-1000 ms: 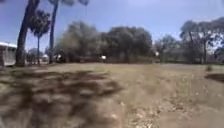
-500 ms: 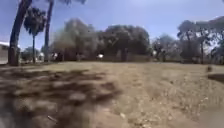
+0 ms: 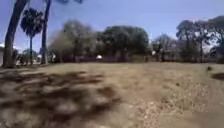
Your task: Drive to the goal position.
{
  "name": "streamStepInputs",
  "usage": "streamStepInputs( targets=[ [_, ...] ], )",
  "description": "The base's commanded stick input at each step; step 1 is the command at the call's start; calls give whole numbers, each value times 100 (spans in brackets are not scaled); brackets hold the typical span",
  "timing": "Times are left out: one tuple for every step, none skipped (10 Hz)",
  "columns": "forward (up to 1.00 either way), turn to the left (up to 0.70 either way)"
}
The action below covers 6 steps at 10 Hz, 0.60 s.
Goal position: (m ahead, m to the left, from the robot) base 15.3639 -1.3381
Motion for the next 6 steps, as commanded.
streamStepInputs(
  targets=[
    [70,0],
    [70,0],
    [70,-17],
    [70,-29],
    [70,-6],
    [70,0]
  ],
)
